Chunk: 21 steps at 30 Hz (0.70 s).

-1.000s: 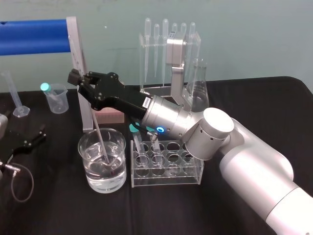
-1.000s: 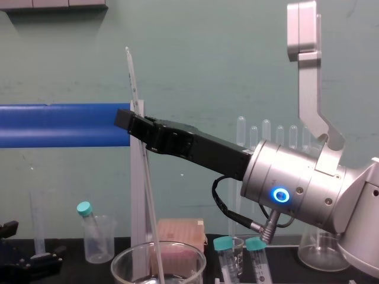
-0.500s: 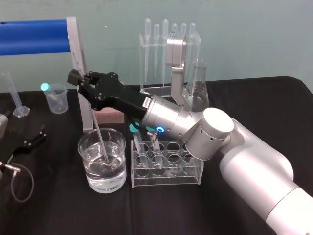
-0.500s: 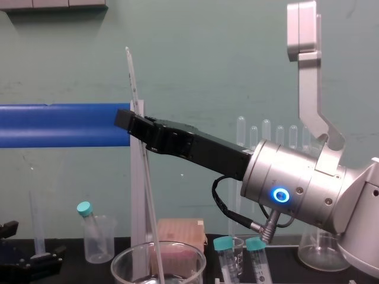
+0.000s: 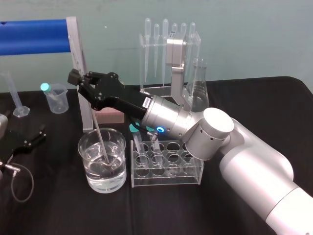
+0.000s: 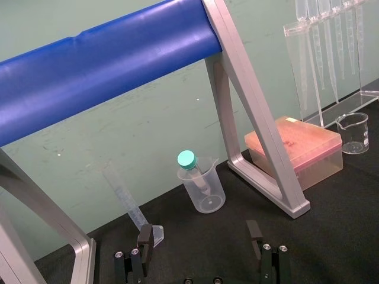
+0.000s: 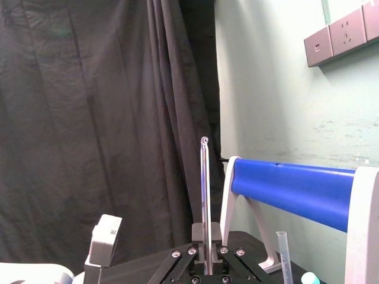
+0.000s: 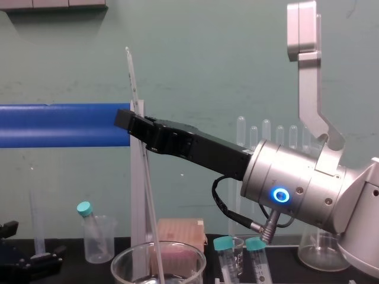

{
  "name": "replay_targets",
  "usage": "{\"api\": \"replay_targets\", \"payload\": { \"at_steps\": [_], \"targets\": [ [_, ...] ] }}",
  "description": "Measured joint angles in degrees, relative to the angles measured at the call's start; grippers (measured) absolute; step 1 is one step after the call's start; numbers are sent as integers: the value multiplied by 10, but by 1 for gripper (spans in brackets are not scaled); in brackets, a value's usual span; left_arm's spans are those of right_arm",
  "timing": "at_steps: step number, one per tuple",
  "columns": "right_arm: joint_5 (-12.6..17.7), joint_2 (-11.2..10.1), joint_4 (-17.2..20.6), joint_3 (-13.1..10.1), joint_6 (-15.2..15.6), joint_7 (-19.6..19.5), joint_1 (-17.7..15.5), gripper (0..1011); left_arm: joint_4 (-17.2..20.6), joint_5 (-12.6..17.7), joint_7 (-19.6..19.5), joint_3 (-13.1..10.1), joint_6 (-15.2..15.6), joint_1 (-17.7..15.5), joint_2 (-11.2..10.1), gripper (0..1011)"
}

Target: Hold the thermometer with one hand and immerse one end into the beaker, then reinsert it into the test tube rack.

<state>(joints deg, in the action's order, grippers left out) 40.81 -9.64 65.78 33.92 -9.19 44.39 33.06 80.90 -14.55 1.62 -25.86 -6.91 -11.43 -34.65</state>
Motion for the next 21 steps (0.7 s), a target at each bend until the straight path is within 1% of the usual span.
{"api": "replay_targets", "payload": {
  "at_steps": [14, 17, 19, 21],
  "targets": [
    [0, 0, 0, 0, 0, 1, 0, 56, 0, 0, 0, 0, 0, 0, 0, 1008],
    [8, 3, 0, -4, -19, 22, 3, 56, 0, 0, 0, 0, 0, 0, 0, 1008],
    [11, 3, 3, -6, -26, 29, 4, 56, 0, 0, 0, 0, 0, 0, 0, 1008],
    [14, 2, 13, -10, -37, 37, 6, 56, 0, 0, 0, 0, 0, 0, 0, 1008]
  ]
}}
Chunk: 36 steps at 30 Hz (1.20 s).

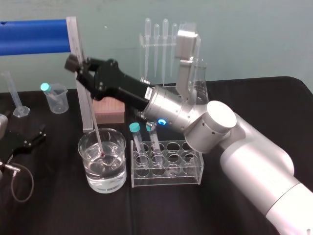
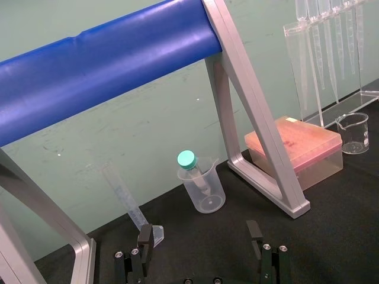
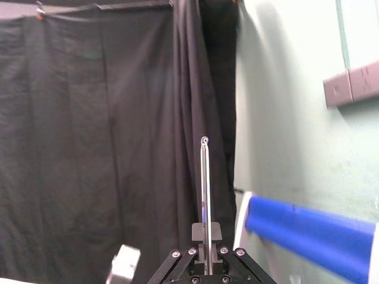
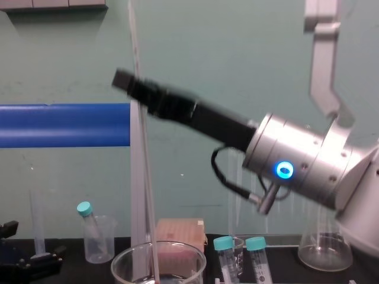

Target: Hold the thermometer with one hand and immerse one end into the beaker, then reinsert it into the test tube rack.

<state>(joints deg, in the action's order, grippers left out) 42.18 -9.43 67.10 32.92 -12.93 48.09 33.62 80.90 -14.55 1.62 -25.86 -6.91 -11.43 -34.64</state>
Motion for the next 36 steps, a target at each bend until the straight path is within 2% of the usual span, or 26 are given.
{"api": "replay_targets", "payload": {
  "at_steps": [10, 14, 16, 17, 21, 24, 27, 30, 31, 36],
  "targets": [
    [33, -16, 73, -32, -30, 14, 6, 56, 0, 0, 0, 0, 0, 0, 0, 1008],
    [39, -34, 116, -50, -34, -2, 2, 56, 0, 0, 0, 0, 0, 0, 0, 1008],
    [36, -51, 145, -62, -34, -24, -5, 56, 0, 0, 0, 0, 0, 0, 0, 1008],
    [30, -67, 167, -72, -31, -44, -13, 56, 0, 0, 0, 0, 0, 0, 0, 1008],
    [16, -97, 206, -93, -22, -83, -35, 56, 0, 0, 0, 0, 0, 0, 0, 1008],
    [6, -134, 250, -123, -9, -129, -76, 56, 0, 0, 0, 0, 0, 0, 0, 1008],
    [-1, -161, 280, -149, 1, -161, -117, 56, 0, 0, 0, 0, 0, 0, 0, 1008],
    [-4, -175, 296, -165, 7, -178, -143, 56, 0, 0, 0, 0, 0, 0, 0, 1008],
    [-7, -183, 306, -176, 11, -187, -161, 56, 0, 0, 0, 0, 0, 0, 0, 1008],
    [-8, -194, 313, -196, 18, -198, -197, 56, 0, 0, 0, 0, 0, 0, 0, 1008]
  ]
}}
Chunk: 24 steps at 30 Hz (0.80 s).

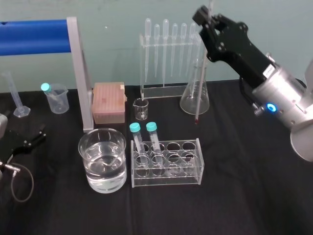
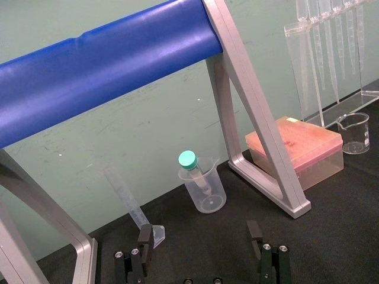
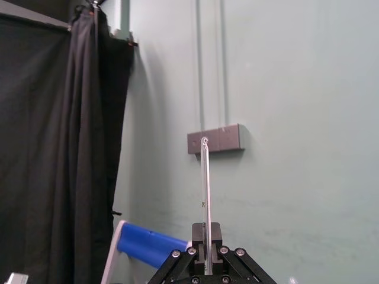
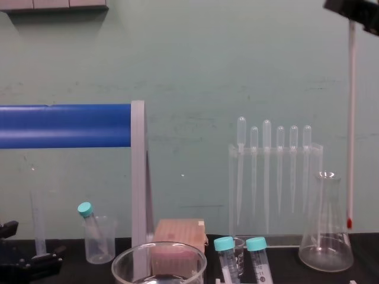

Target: Hold the thermometer with one hand and immerse one end into the beaker, then reinsert it into the test tube rack.

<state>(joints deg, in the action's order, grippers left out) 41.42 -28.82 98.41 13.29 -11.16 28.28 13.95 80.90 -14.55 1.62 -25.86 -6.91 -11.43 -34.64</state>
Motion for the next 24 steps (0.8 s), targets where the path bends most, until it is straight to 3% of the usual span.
{"api": "replay_targets", "payload": {
  "at_steps": [9, 24],
  "targets": [
    [5, 11, -35, -2, 1, 17, -15, 56, 0, 0, 0, 0, 0, 0, 0, 1008],
    [1, 37, -126, 26, -19, 72, 23, 56, 0, 0, 0, 0, 0, 0, 0, 1008]
  ]
}}
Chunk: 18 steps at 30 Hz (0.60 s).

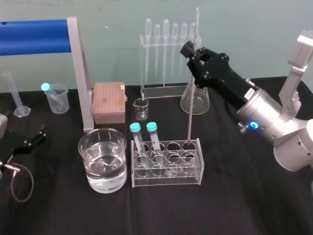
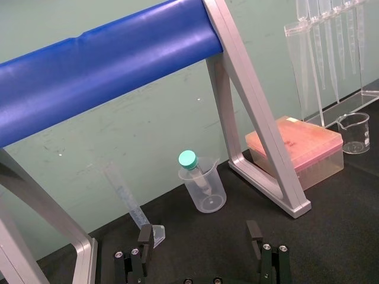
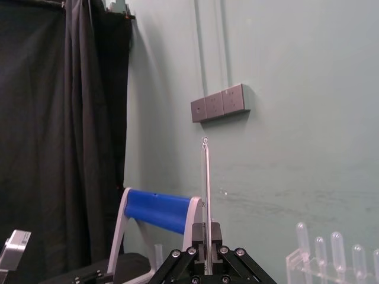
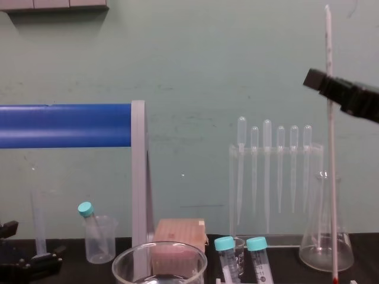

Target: Hold the thermometer with one hand and immerse one end into the beaker, then reinsert it into the test tube rack.

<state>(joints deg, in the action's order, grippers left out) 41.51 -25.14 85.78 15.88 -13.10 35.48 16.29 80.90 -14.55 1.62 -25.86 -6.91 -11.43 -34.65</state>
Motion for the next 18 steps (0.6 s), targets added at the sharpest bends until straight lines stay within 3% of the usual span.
{"api": "replay_targets", "payload": {
  "at_steps": [10, 18],
  "targets": [
    [0, 10, -47, 14, -7, 26, 11, 56, 0, 0, 0, 0, 0, 0, 0, 1008],
    [1, 11, -64, 18, -7, 32, 11, 56, 0, 0, 0, 0, 0, 0, 0, 1008]
  ]
}}
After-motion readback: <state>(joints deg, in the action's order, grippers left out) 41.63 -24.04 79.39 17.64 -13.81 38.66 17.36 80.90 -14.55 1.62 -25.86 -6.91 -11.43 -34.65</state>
